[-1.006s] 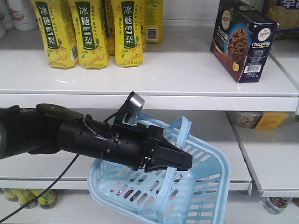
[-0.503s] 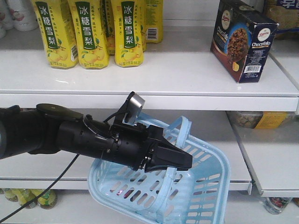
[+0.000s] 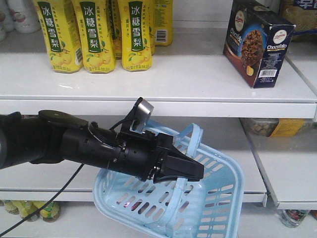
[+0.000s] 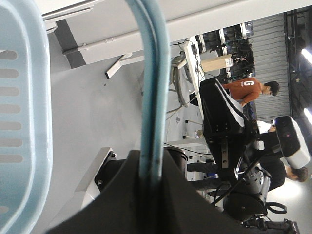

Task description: Left arm holds basket, right arm returns cookies

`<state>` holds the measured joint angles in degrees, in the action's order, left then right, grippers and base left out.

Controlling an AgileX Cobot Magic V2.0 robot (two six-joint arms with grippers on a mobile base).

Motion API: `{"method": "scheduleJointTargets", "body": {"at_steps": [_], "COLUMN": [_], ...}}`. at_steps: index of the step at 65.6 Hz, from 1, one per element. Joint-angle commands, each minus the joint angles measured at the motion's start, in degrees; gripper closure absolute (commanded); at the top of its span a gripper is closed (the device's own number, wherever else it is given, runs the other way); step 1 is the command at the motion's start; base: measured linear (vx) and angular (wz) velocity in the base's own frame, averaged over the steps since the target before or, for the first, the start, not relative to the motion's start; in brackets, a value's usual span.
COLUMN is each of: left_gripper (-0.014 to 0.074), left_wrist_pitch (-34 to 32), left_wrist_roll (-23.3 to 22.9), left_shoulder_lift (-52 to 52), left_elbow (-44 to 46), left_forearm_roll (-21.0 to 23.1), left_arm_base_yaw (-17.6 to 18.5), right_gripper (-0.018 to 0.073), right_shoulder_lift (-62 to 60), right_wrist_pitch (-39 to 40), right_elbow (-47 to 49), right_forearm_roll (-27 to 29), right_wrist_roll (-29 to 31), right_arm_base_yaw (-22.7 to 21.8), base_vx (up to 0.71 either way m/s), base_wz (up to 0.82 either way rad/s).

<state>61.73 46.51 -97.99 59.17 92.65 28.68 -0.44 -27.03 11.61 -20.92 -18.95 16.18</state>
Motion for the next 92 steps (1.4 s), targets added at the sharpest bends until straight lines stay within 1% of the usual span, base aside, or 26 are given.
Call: {"method": "scheduleJointTargets", "body": {"at_steps": [1,12,18,24,31,36,46,52,55,57,62,63,65,66,69,71,72,75,76,79,80,84,88,92], "left_gripper": [0.0599,0.0599,0.0599,0.0599,0.0599,0.0599,0.0599,0.0599,0.0599,0.0599,0.0599,0.0599,0.0599,0.0599,0.0599,0.0599,0.0599,0.0599,0.0599,0.0599,0.0599,0.0599,0.0599,0.0599], "left_wrist_pitch": [-1.5,-3.4,-4.0,-6.5,-10.9,-14.0,-21.6,-29.7,-34.4,-37.2,-40.9,-41.3,-42.4,-43.2,-45.2,-46.8,-48.1,-50.6,-51.9,-54.2,-54.9,-57.7,-59.9,-61.3], "left_wrist_roll": [1.7,1.7,1.7,1.8,1.8,1.8,1.8,1.8,1.8,1.7,1.5,1.4,0.3,-0.7,-3.7,-6.3,-7.7,-13.2,-15.7,-20.8,-22.6,-31.4,-38.1,-44.7], "left_shoulder_lift": [2.9,4.1,7.5,12.7,19.7,25.2,36.9,43.3,47.3,49.4,54.9,55.8,57.6,58.9,61.4,63.3,64.0,66.1,67.1,69.6,70.4,73.8,76.9,79.6], "left_elbow": [2.5,1.9,-1.0,-5.4,-11.7,-16.3,-27.5,-33.5,-36.2,-37.5,-40.3,-40.7,-41.6,-42.1,-43.3,-44.3,-44.7,-46.0,-46.7,-48.6,-49.2,-51.7,-54.2,-56.1], "left_forearm_roll": [8.8,8.9,8.9,8.5,6.0,4.8,2.4,-0.3,-3.5,-6.6,-14.6,-16.9,-20.0,-22.4,-27.0,-30.2,-32.6,-37.6,-40.3,-45.7,-48.4,-55.8,-62.3,-71.5], "left_arm_base_yaw": [-0.6,2.0,3.7,6.0,8.7,9.9,10.2,10.2,10.2,10.2,10.2,10.2,10.2,10.2,10.2,10.2,10.2,10.2,10.2,9.9,9.7,8.4,7.1,5.9], "right_gripper": [0.0565,0.0566,0.0566,0.0566,0.0566,0.0566,0.0566,0.0566,0.0566,0.0566,0.0566,0.0566,0.0566,0.0566,0.0566,0.0566,0.0566,0.0566,0.0566,0.0566,0.0566,0.0566,0.0566,0.0566], "right_shoulder_lift": [0.8,0.8,0.8,0.8,0.8,0.8,0.8,0.8,0.8,0.8,0.8,0.8,0.8,0.8,0.8,0.8,0.8,0.8,0.8,0.8,0.8,0.8,0.8,0.8], "right_wrist_pitch": [4.0,3.9,3.5,3.4,3.5,3.5,3.5,3.6,3.6,3.6,3.6,3.6,3.6,3.6,3.6,3.6,3.6,3.6,3.6,3.6,3.6,3.6,3.6,3.6], "right_elbow": [1.5,1.5,1.5,1.5,1.5,1.5,1.5,1.5,1.5,1.5,1.5,1.5,1.5,1.5,1.5,1.5,1.5,1.5,1.5,1.5,1.5,1.5,1.5,1.5], "right_forearm_roll": [-1.2,-1.2,-1.2,-1.2,-1.2,-1.2,-1.2,-1.2,-1.2,-1.2,-1.2,-1.2,-1.2,-1.2,-1.2,-1.2,-1.2,-1.2,-1.2,-1.2,-1.2,-1.2,-1.2,-1.2], "right_wrist_roll": [0.5,0.5,0.5,0.5,0.5,0.5,0.5,0.5,0.5,0.5,0.5,0.5,0.5,0.5,0.5,0.5,0.5,0.5,0.5,0.5,0.5,0.5,0.5,0.5], "right_arm_base_yaw": [-0.2,-0.2,-0.2,-0.2,-0.2,-0.2,-0.2,-0.2,-0.2,-0.2,-0.2,-0.2,-0.2,-0.2,-0.2,-0.2,-0.2,-0.2,-0.2,-0.2,-0.2,-0.2,-0.2,-0.2], "base_vx": [0.00,0.00,0.00,0.00,0.00,0.00,0.00,0.00,0.00,0.00,0.00,0.00,0.00,0.00,0.00,0.00,0.00,0.00,0.00,0.00,0.00,0.00,0.00,0.00], "base_wz": [0.00,0.00,0.00,0.00,0.00,0.00,0.00,0.00,0.00,0.00,0.00,0.00,0.00,0.00,0.00,0.00,0.00,0.00,0.00,0.00,0.00,0.00,0.00,0.00]}}
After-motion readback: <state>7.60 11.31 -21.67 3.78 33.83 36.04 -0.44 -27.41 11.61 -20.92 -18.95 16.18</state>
